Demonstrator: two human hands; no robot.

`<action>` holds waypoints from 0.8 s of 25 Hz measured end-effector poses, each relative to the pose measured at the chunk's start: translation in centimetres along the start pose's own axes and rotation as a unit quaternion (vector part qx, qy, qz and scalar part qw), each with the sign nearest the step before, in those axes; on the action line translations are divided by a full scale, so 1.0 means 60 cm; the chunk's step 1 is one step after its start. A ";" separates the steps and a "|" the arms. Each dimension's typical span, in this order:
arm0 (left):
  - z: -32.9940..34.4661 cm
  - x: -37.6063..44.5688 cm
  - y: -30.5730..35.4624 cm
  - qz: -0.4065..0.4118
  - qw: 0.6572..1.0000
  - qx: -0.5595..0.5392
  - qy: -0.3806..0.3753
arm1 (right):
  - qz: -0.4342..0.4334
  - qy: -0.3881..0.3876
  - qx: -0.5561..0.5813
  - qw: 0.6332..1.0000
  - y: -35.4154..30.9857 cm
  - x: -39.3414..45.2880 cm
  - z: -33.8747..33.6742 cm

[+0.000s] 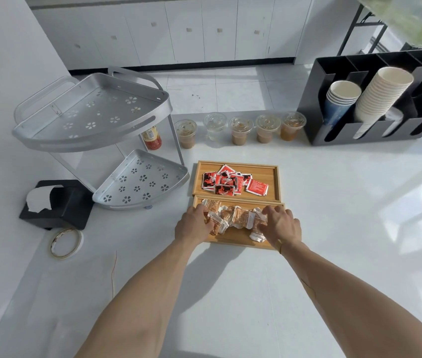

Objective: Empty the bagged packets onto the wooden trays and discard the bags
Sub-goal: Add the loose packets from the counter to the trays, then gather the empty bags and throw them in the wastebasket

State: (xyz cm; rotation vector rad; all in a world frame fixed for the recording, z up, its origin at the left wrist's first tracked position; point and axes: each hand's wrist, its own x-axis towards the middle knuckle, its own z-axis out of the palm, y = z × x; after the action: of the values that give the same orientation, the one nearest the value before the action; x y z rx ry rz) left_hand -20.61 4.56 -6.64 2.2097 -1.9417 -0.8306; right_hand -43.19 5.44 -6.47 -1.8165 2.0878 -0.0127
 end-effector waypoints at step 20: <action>-0.093 -0.108 -0.101 -0.002 0.979 0.104 -0.178 | -0.088 -0.156 -0.082 0.980 -0.063 -0.084 -0.032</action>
State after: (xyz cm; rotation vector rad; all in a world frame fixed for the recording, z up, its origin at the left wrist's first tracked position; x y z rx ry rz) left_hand -13.00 10.24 -2.16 2.3064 -2.2776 -1.1412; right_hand -39.65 9.20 -2.42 -1.9479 1.7512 0.3825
